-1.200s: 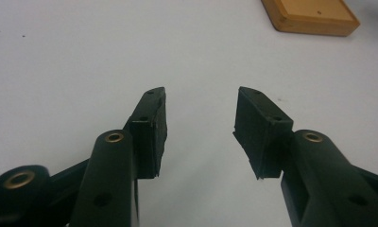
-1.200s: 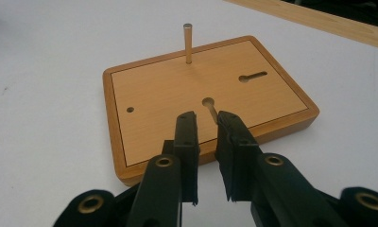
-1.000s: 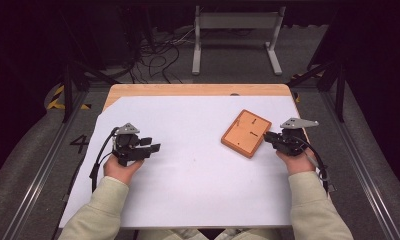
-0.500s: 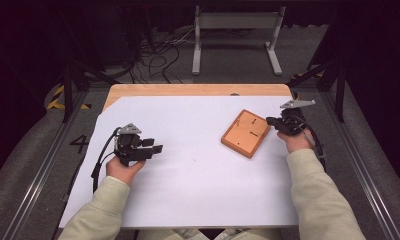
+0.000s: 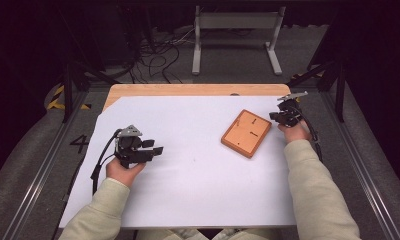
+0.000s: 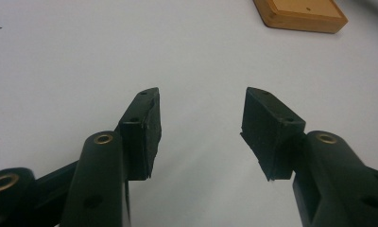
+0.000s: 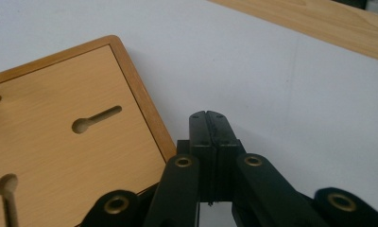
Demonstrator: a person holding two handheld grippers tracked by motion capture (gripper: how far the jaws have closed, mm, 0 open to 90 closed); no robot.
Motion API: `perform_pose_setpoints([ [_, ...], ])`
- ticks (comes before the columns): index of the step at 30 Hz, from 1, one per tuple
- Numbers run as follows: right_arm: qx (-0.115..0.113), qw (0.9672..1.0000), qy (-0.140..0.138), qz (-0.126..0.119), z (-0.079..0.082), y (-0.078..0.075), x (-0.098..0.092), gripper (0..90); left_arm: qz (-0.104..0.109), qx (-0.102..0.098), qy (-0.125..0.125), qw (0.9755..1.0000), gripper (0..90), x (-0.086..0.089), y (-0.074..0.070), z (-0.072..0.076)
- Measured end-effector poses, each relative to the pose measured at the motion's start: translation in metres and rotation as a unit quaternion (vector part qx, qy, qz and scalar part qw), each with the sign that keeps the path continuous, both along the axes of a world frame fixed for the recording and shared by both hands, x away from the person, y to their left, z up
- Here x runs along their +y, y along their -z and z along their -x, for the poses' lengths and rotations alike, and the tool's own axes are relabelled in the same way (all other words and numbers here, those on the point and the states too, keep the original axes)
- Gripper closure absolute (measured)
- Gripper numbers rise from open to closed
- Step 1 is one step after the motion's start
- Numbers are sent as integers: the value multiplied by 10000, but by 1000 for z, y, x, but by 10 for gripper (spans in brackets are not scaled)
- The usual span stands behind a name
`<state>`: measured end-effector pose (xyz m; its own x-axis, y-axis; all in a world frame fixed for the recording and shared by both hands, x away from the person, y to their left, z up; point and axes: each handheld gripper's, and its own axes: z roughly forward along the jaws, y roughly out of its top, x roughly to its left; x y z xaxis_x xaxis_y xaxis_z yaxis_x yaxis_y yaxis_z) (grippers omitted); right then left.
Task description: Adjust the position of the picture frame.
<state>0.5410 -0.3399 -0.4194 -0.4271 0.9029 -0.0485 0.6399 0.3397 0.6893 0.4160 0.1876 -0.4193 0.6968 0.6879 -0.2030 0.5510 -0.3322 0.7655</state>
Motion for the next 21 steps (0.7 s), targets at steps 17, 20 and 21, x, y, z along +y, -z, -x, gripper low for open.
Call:
perform_pose_setpoints([
  [17,341,9986,-396,-27,-2,14,15,900,7,21,10,10000,476,-2,0,1],
  [20,341,9972,-665,-41,4,16,28,900,10,19,15,10000,476,-3,0,1],
  [21,341,9972,-665,-41,4,16,28,900,10,19,15,10000,476,-3,0,1],
])
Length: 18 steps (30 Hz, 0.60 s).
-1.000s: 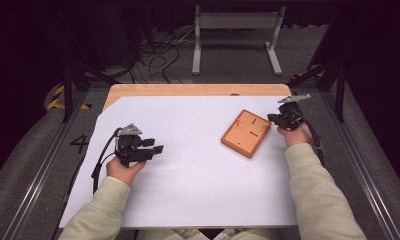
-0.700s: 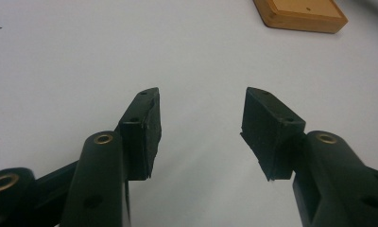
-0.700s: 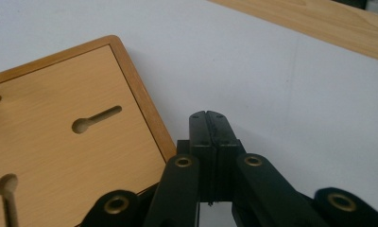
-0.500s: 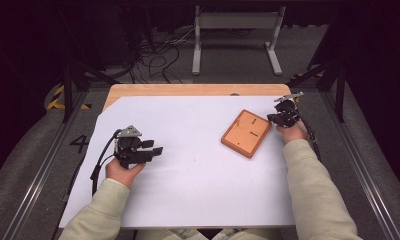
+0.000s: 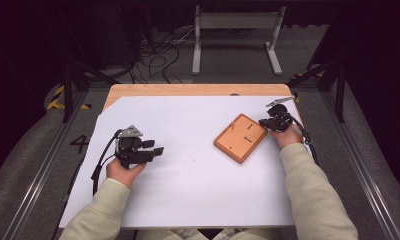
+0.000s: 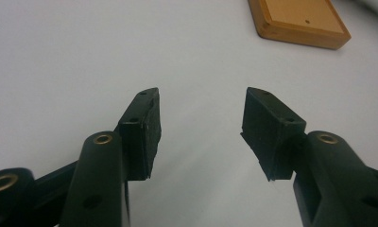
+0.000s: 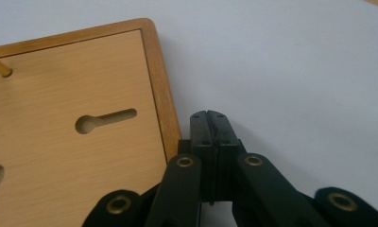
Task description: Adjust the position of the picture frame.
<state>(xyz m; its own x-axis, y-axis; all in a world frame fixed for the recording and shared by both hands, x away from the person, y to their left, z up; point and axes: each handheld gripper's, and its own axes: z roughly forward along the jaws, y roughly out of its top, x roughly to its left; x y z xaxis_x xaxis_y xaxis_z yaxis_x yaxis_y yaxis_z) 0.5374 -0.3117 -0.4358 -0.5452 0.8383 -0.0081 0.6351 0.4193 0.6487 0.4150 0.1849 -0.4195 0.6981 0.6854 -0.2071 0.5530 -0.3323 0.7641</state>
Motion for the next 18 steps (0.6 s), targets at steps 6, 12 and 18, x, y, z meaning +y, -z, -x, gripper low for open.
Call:
perform_pose_setpoints([
  [6,120,9987,-499,58,13,0,27,900,-21,-38,18,10000,476,-2,0,0],
  [12,139,9946,-1032,37,29,1,59,900,-41,-53,69,10000,477,-4,0,-1],
  [18,253,9879,-1528,22,44,2,90,900,-45,-33,103,9999,483,-8,1,-2],
])
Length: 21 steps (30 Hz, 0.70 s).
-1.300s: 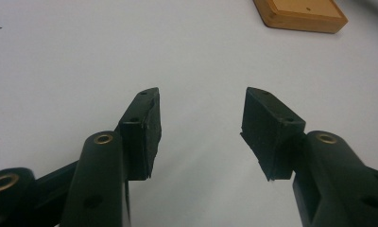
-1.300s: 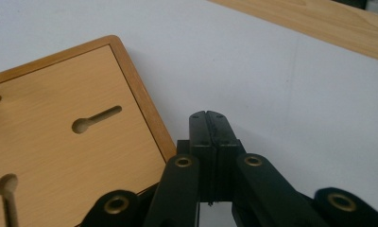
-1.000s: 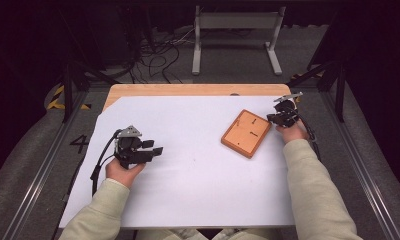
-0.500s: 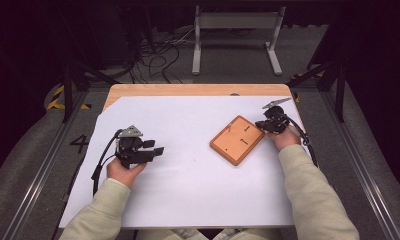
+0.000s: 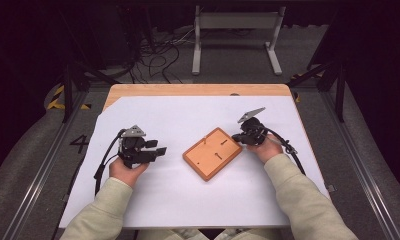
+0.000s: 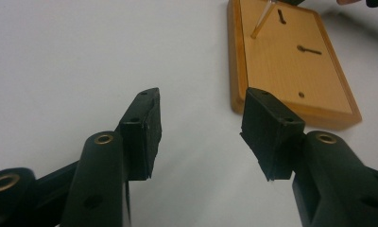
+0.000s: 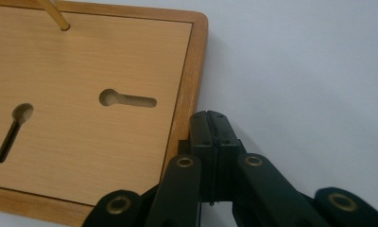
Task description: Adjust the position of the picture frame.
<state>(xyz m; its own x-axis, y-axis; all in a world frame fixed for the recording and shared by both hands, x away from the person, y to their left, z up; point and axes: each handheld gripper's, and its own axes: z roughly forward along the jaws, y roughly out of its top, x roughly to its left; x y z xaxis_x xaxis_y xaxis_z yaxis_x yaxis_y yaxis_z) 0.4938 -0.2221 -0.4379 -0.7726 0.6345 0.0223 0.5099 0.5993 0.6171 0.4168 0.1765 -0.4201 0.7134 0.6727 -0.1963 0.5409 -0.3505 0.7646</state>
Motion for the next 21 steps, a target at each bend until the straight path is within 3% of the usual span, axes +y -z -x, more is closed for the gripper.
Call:
perform_pose_setpoints([
  [4,-36,9995,-316,38,10,1,20,900,-7,70,46,10000,520,-4,1,-1],
  [7,-226,9993,-285,112,15,-2,23,900,-18,70,94,9999,563,-5,2,-3],
  [10,-540,9984,-50,145,24,-12,16,900,-40,220,134,9997,669,-11,6,-6],
  [11,-610,9981,77,37,32,-19,9,900,-96,237,176,9995,737,-14,8,-7],
  [12,-610,9981,77,37,32,-19,9,900,-172,298,221,9992,737,-19,10,-8],
  [14,-831,9965,24,-46,46,-24,2,900,-265,369,270,9986,788,-26,14,-10],
  [21,-949,9951,-87,-281,76,-35,-14,900,-402,602,197,9972,822,-39,24,-22],
])
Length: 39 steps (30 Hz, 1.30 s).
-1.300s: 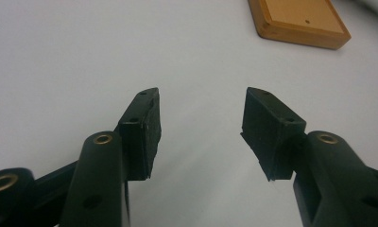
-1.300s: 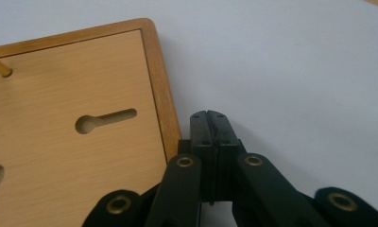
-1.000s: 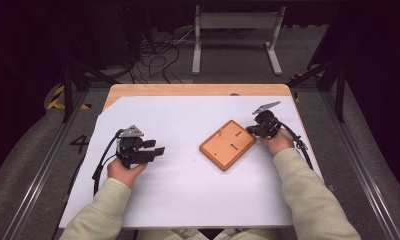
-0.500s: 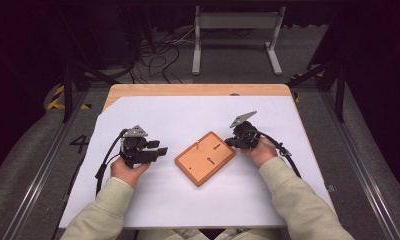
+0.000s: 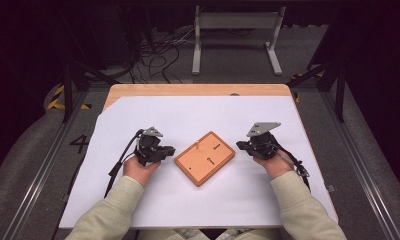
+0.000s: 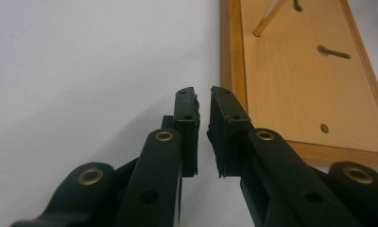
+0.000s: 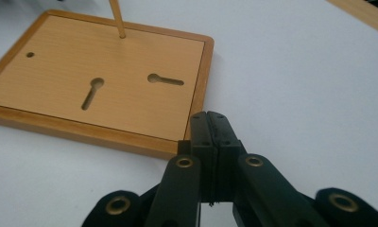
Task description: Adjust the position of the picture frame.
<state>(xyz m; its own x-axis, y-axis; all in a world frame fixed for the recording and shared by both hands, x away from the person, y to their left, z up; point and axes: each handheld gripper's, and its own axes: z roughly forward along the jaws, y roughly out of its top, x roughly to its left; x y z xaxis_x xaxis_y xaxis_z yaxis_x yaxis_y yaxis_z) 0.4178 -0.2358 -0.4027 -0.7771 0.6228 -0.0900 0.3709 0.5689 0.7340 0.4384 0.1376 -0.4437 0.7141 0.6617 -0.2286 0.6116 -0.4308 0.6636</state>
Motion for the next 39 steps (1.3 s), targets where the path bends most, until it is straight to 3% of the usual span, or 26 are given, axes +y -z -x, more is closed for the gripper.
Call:
perform_pose_setpoints([
  [4,-52,9997,120,-195,9,-9,-14,900,-278,7,313,9991,858,-9,3,4],
  [5,-54,9996,147,-231,11,-10,-18,900,-390,-67,337,9987,883,-11,3,5],
  [7,-23,9992,226,-318,17,-11,-27,900,-404,-38,382,9984,894,-10,3,5],
  [10,-2,9992,244,-322,20,-10,-31,900,-294,158,445,9985,895,-6,3,5],
  [14,34,9990,293,-335,24,-9,-38,900,-380,167,935,9948,896,-14,2,16],
  [18,89,9988,328,-342,25,-9,-41,900,-405,219,1540,9870,895,-27,1,31],
  [20,115,9988,334,-333,25,-9,-42,900,-414,232,1668,9849,896,-32,-1,35],
  [22,135,9988,335,-323,26,-9,-42,900,-370,252,1956,9797,895,-39,-3,41],
  [25,177,9987,368,-290,25,-9,-42,900,-323,259,2219,9742,895,-50,-4,50],
  [27,198,9988,359,-282,25,-7,-42,900,-281,301,2536,9664,895,-62,-4,60],
  [29,242,9987,375,-258,24,-5,-40,900,-304,247,2734,9611,885,-70,-4,67],
  [30,272,9986,387,-249,23,-4,-39,900,-332,224,2771,9600,882,-72,-5,69],
  [32,357,9982,440,-213,19,1,-35,900,-355,217,2771,9599,860,-72,-5,68],
  [34,490,9970,561,-189,14,7,-31,900,-457,267,2605,9640,841,-69,-3,65],
  [37,699,9944,784,-115,5,18,-24,900,-597,220,2275,9717,807,-61,-2,59],
  [39,841,9927,862,0,-2,25,-16,900,-523,180,1916,9799,794,-52,-3,55],
])
